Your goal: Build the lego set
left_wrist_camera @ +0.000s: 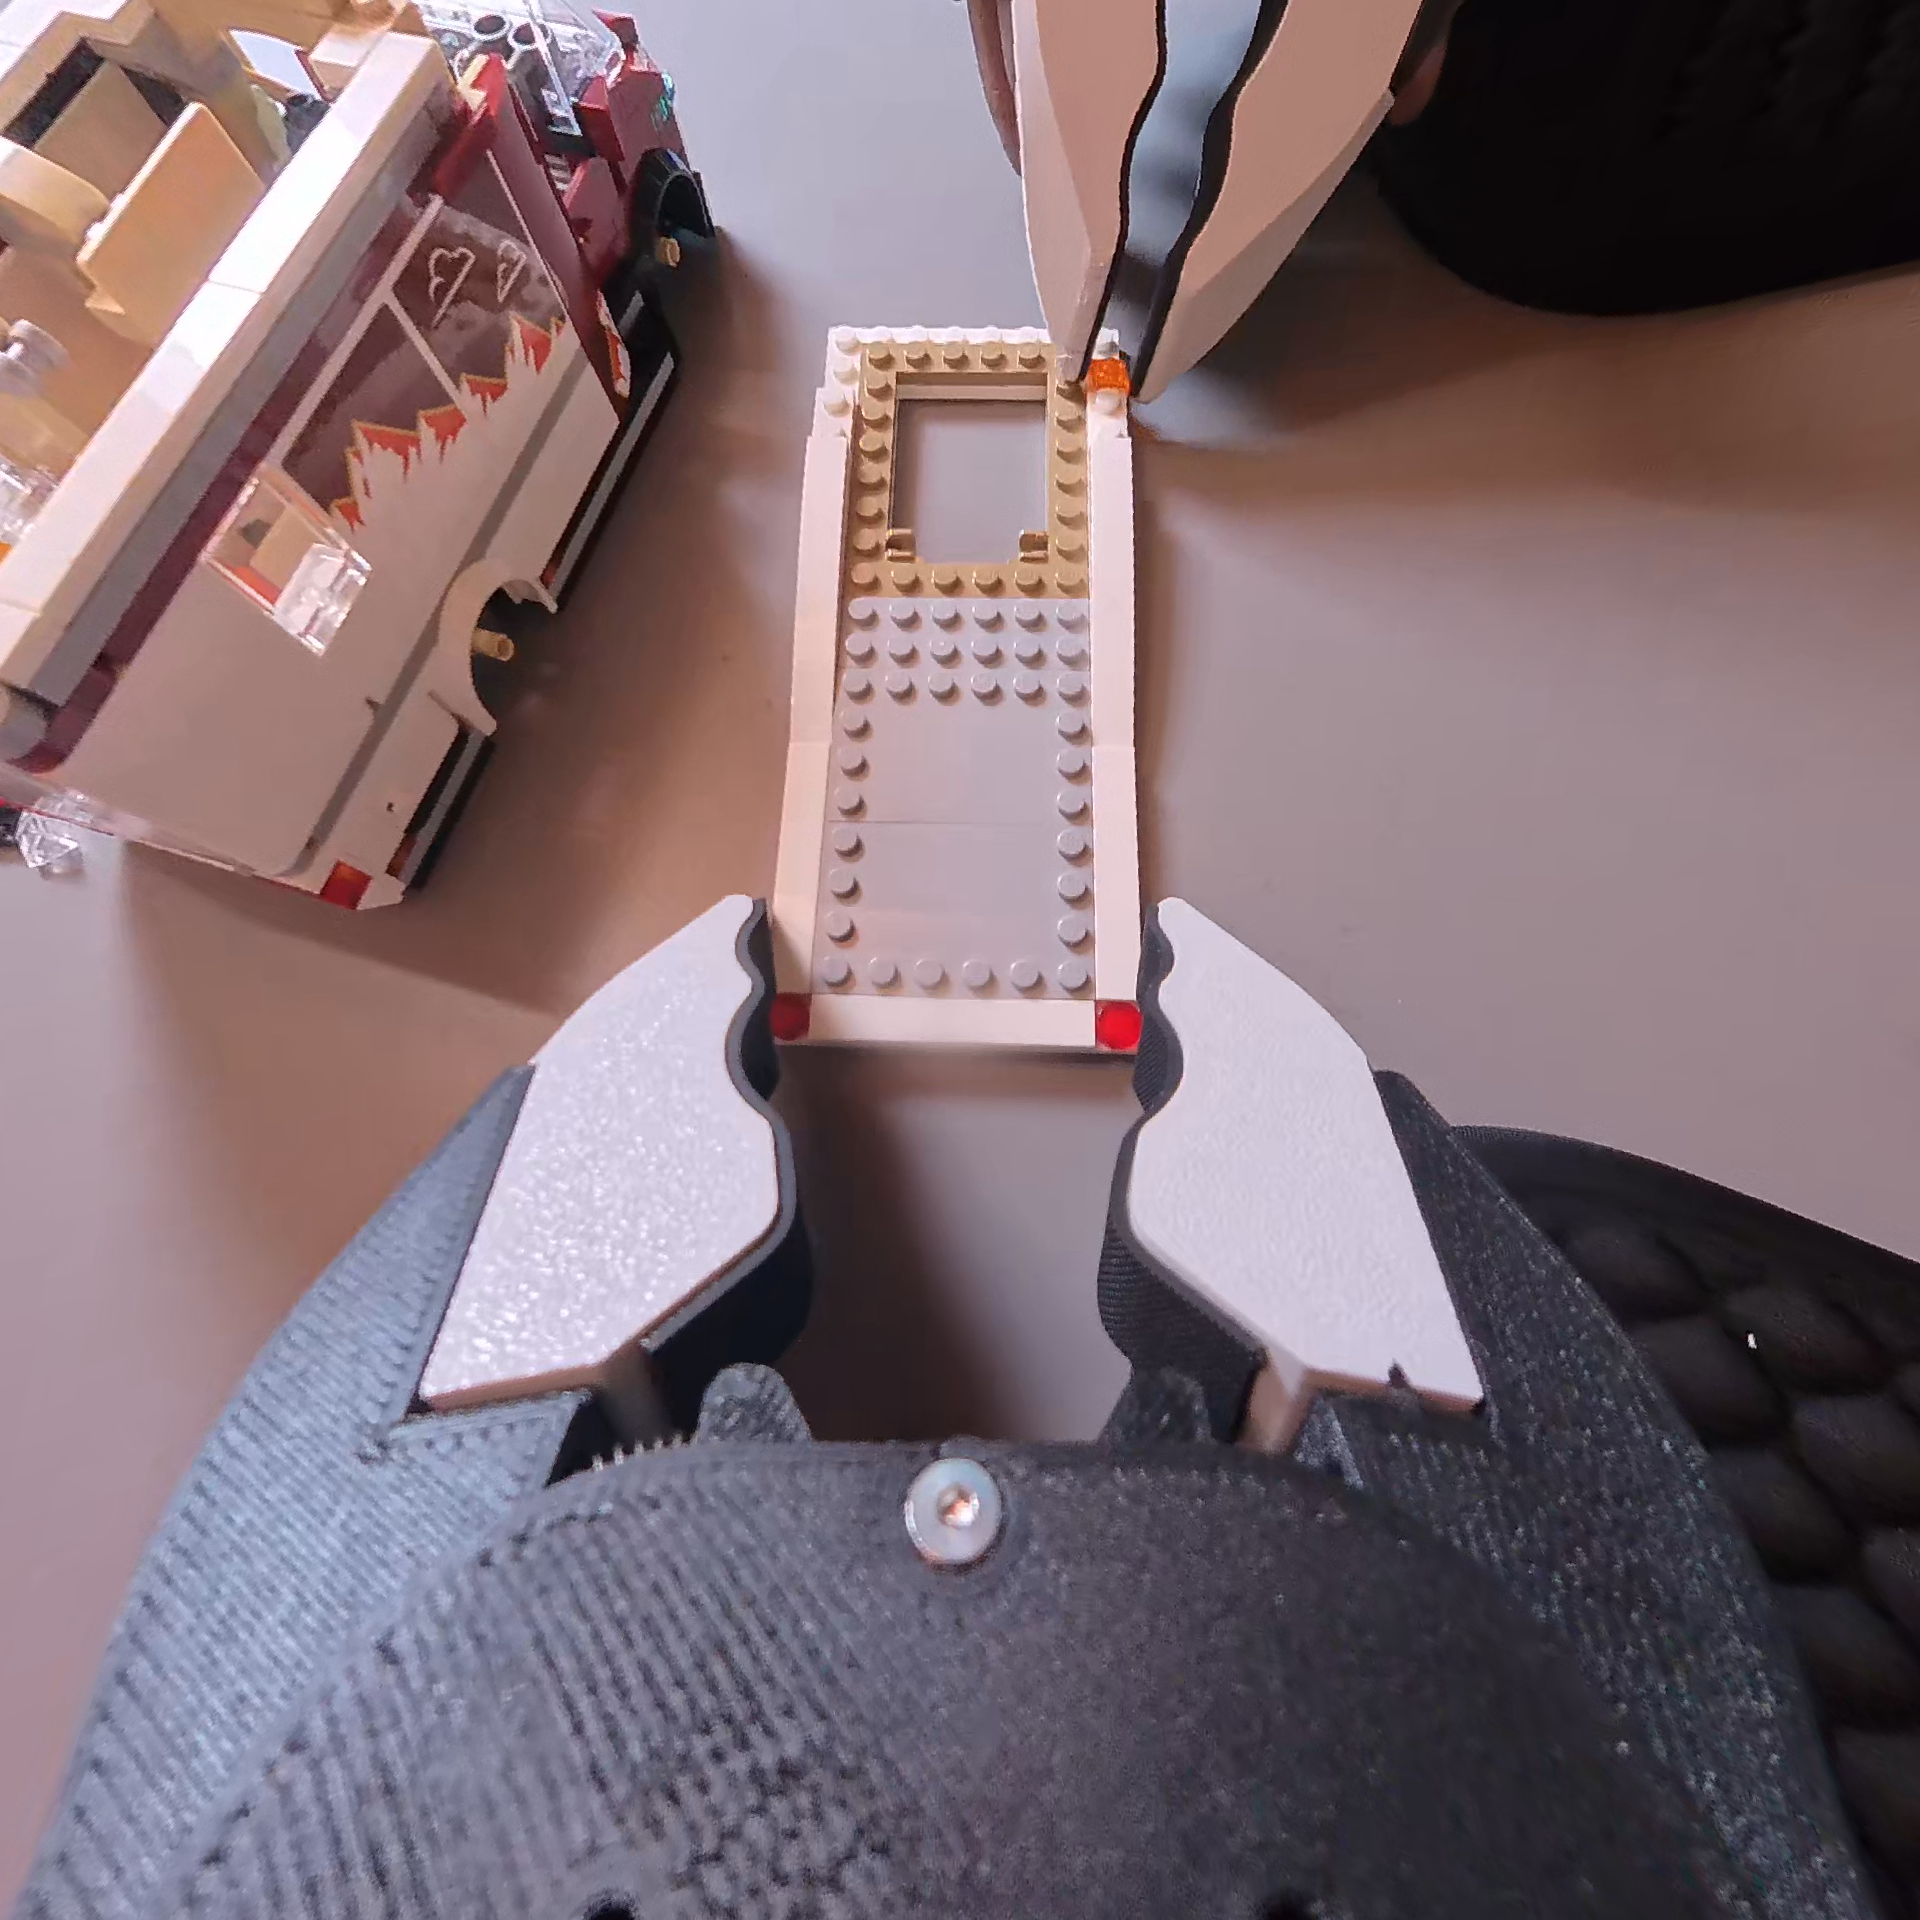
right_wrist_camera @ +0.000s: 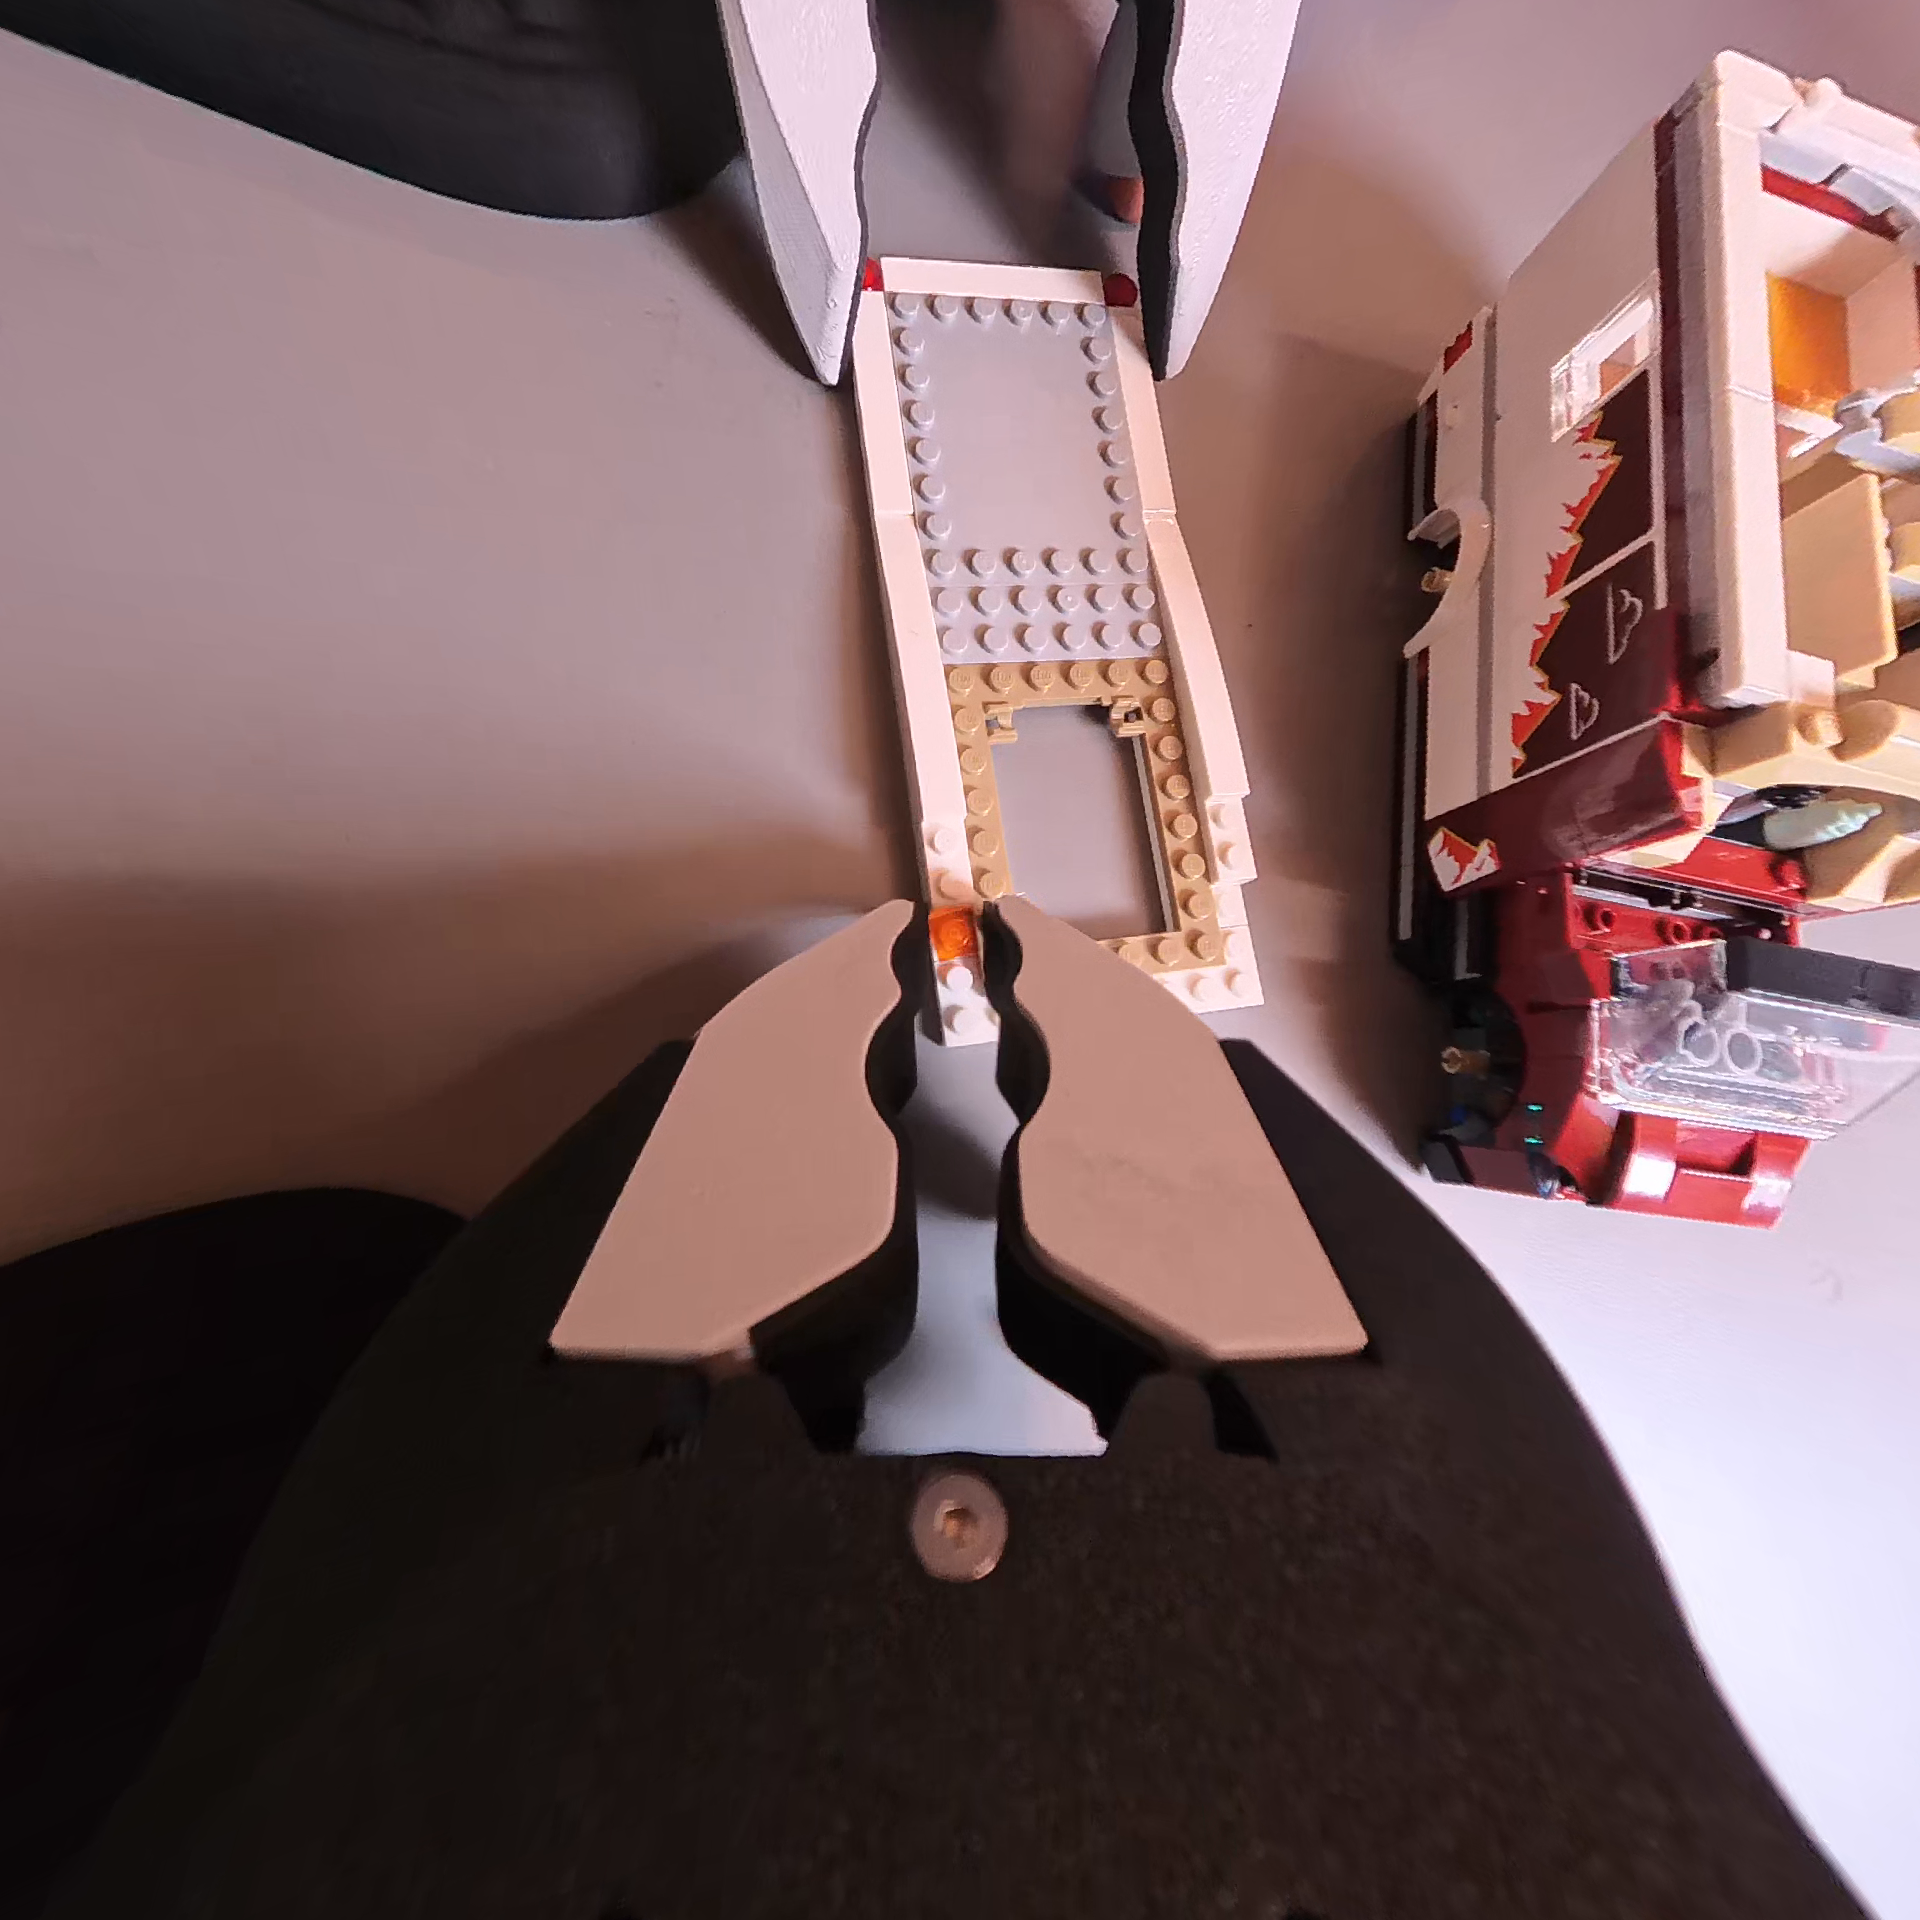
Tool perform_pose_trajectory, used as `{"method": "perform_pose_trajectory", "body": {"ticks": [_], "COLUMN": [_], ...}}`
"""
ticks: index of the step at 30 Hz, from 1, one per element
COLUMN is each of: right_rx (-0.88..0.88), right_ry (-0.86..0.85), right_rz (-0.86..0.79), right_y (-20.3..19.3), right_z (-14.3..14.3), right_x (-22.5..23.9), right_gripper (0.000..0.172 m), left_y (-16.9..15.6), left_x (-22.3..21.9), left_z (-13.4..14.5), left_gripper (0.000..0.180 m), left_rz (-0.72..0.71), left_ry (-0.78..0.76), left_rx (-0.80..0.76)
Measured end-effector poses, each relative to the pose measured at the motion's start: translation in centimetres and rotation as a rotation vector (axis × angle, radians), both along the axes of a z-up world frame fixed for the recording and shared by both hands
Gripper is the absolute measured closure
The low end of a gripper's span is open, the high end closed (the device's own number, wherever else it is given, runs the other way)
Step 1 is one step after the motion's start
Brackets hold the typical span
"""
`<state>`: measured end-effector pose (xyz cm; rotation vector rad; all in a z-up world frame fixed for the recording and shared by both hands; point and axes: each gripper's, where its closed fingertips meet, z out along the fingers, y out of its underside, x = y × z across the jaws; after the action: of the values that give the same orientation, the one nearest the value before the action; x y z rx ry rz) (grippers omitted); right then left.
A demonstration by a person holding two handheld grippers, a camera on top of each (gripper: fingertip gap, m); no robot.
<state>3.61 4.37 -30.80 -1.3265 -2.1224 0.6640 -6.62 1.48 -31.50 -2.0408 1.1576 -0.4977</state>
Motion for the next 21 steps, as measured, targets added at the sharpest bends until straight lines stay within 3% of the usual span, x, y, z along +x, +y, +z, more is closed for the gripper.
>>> {"method": "perform_pose_trajectory", "body": {"ticks": [21], "right_rx": [0.009], "right_ry": [-0.004], "right_rz": [0.02], "right_y": [-0.23], "right_z": [0.53], "right_x": [0.73], "right_gripper": [0.163], "left_y": [0.01], "left_x": [0.0], "left_z": [0.05], "left_gripper": [0.112], "left_rz": [0.003], "left_ry": [-0.012], "left_rx": [-0.005]}}
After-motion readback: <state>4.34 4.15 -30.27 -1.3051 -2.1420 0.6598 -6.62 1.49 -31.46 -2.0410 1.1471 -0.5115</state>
